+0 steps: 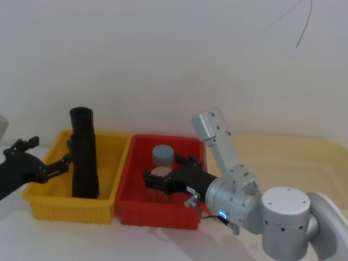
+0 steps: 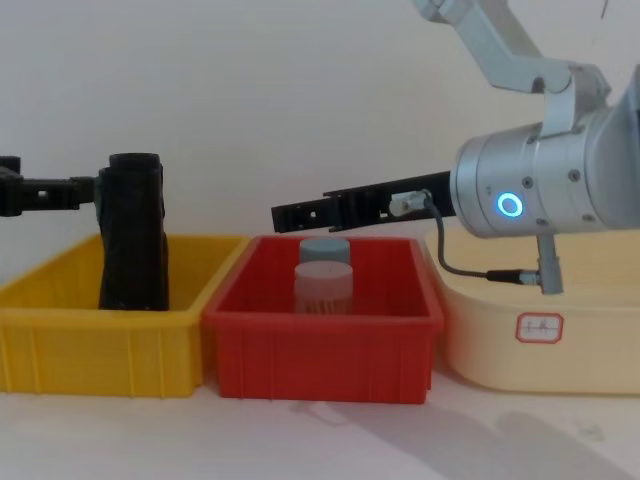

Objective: Pick up the garbage bag with the one hand and transfer it to the other hand.

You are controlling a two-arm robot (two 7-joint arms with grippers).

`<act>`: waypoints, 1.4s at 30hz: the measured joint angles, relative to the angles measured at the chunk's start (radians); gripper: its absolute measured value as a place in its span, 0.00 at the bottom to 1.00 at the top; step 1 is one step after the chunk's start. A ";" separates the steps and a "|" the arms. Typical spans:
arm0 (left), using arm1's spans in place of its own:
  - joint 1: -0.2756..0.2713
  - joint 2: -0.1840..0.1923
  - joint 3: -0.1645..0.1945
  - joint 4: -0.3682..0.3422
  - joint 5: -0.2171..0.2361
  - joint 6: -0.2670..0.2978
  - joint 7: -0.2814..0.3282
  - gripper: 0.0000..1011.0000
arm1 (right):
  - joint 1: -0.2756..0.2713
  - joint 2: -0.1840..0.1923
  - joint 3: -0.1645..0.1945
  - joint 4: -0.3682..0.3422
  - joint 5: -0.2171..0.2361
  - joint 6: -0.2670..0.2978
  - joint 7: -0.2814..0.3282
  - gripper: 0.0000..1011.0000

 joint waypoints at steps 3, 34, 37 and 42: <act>-0.025 -0.009 0.011 0.033 -0.008 -0.007 -0.016 0.99 | 0.011 -0.004 0.000 0.017 -0.002 0.002 0.001 0.99; -0.296 -0.085 0.172 0.355 -0.017 -0.017 -0.175 0.99 | 0.096 -0.031 -0.002 0.184 -0.008 -0.009 0.025 0.99; -0.314 -0.088 0.187 0.374 -0.009 -0.017 -0.178 0.99 | 0.103 -0.032 -0.005 0.199 -0.008 -0.009 0.028 0.99; -0.331 -0.091 0.201 0.393 -0.002 -0.018 -0.182 0.99 | 0.116 -0.033 -0.010 0.224 -0.008 -0.009 0.036 0.99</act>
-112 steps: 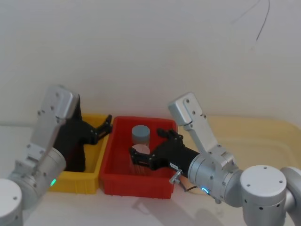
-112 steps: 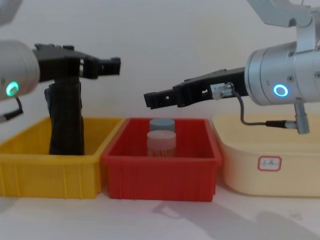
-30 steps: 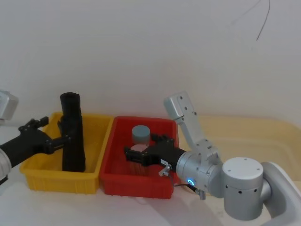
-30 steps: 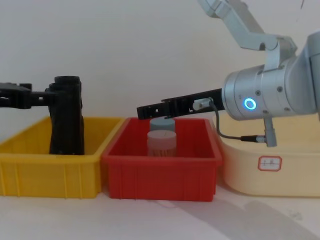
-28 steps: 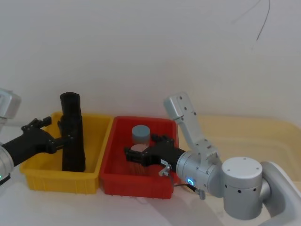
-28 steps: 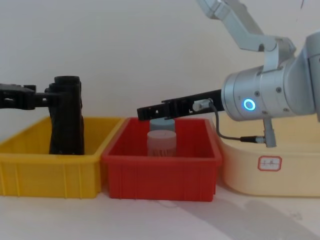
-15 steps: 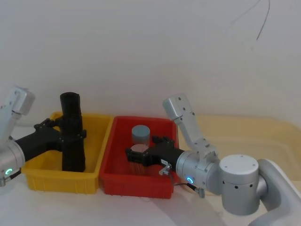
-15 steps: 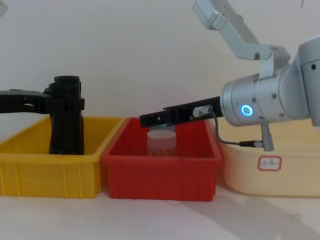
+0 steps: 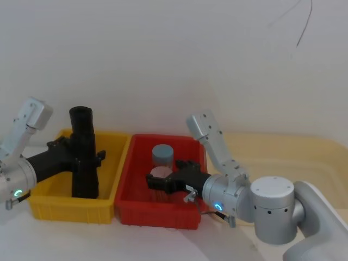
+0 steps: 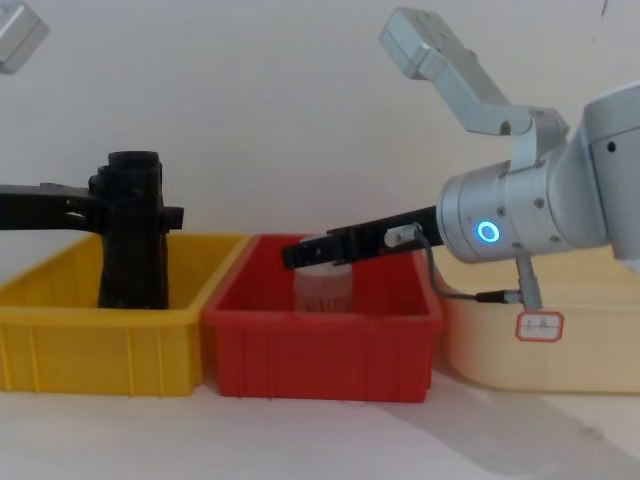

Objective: Pick up the garbage bag with the one hand and transfer it to the other hand.

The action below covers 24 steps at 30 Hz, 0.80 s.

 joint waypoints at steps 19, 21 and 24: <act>-0.038 -0.004 0.037 0.042 0.006 -0.005 -0.008 0.99 | 0.026 -0.007 -0.011 0.066 -0.010 -0.002 0.013 0.99; -0.039 -0.004 0.039 0.044 0.006 -0.005 -0.008 0.99 | 0.028 -0.008 -0.013 0.070 -0.011 -0.002 0.013 0.99; -0.041 -0.004 0.040 0.045 0.006 -0.006 -0.008 0.99 | 0.032 -0.009 -0.014 0.079 -0.015 -0.002 0.015 0.99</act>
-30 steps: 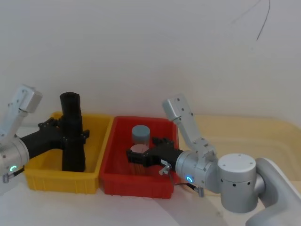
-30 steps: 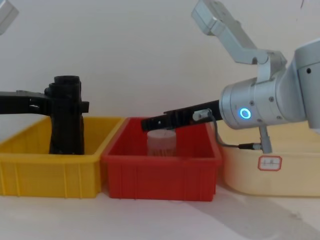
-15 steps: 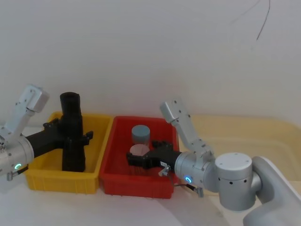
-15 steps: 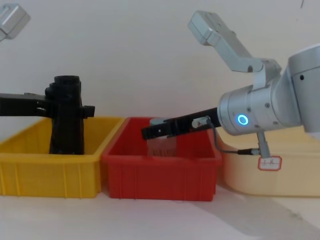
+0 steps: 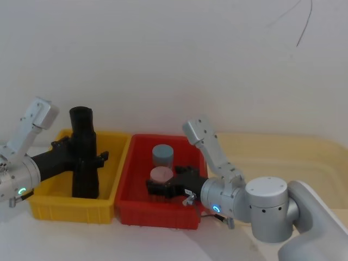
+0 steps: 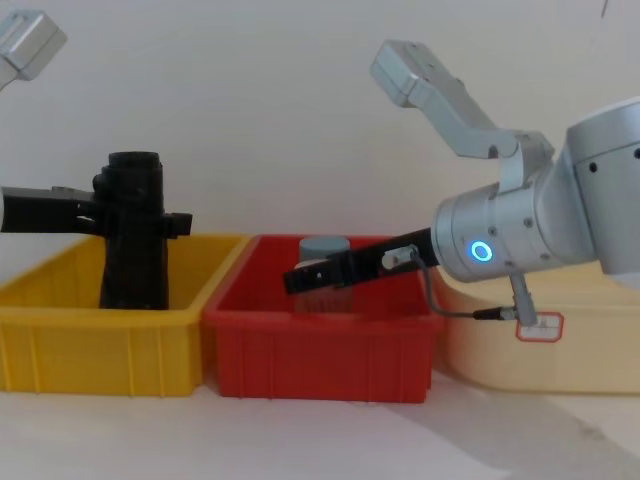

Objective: Pick up the garbage bag with the one hand and transfer it to the other hand.

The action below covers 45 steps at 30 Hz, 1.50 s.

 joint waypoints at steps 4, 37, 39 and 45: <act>-0.002 0.000 0.002 0.002 0.000 0.000 0.000 0.99 | 0.005 -0.002 -0.002 0.012 -0.005 0.000 0.002 0.99; -0.006 0.000 0.007 0.007 -0.001 -0.001 0.001 0.57 | 0.040 -0.025 -0.010 0.087 -0.033 -0.009 0.013 0.68; -0.006 0.000 0.007 0.007 -0.001 -0.001 0.001 0.50 | 0.041 -0.026 -0.010 0.088 -0.033 -0.010 0.013 0.66; -0.006 0.000 0.007 0.007 -0.001 -0.001 0.001 0.45 | 0.042 -0.026 -0.011 0.091 -0.034 -0.010 0.013 0.64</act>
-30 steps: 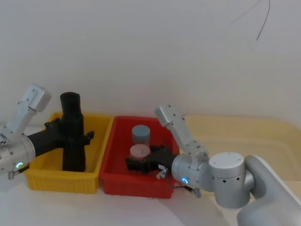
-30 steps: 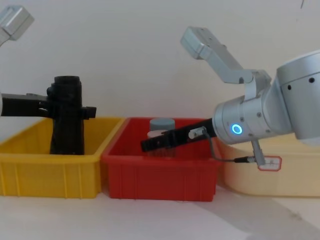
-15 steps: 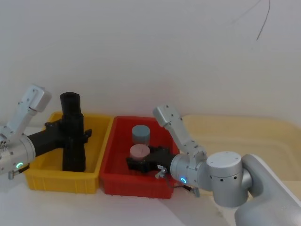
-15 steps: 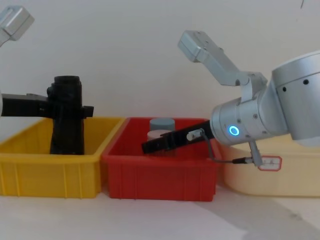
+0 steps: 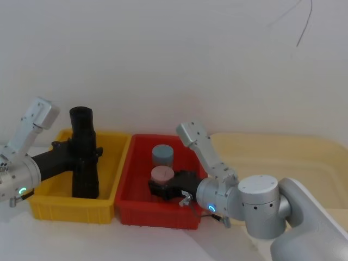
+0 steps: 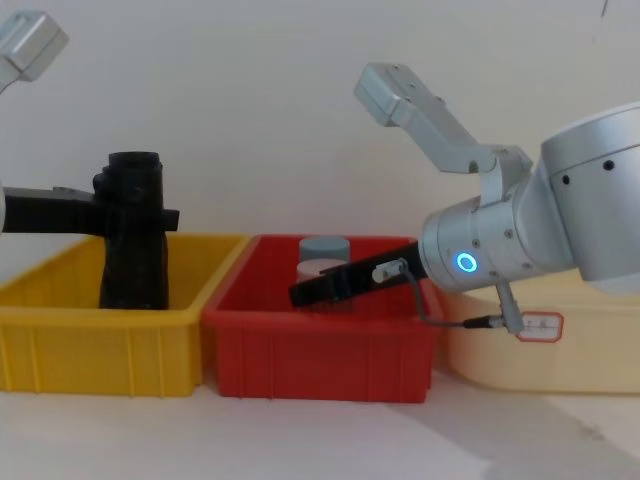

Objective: Pick up the garbage bag with the one hand and transfer it to the other hand.

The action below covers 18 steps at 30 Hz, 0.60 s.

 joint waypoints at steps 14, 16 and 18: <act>0.000 0.000 0.000 0.000 0.000 0.000 0.000 0.38 | -0.018 0.008 0.005 -0.044 -0.005 -0.004 -0.004 0.64; 0.000 0.000 0.000 0.000 0.000 0.000 0.000 0.37 | -0.024 0.011 0.008 -0.061 -0.006 -0.006 -0.006 0.64; 0.000 0.000 0.000 0.000 0.000 0.000 0.000 0.37 | -0.032 0.014 0.011 -0.080 -0.008 -0.010 -0.010 0.64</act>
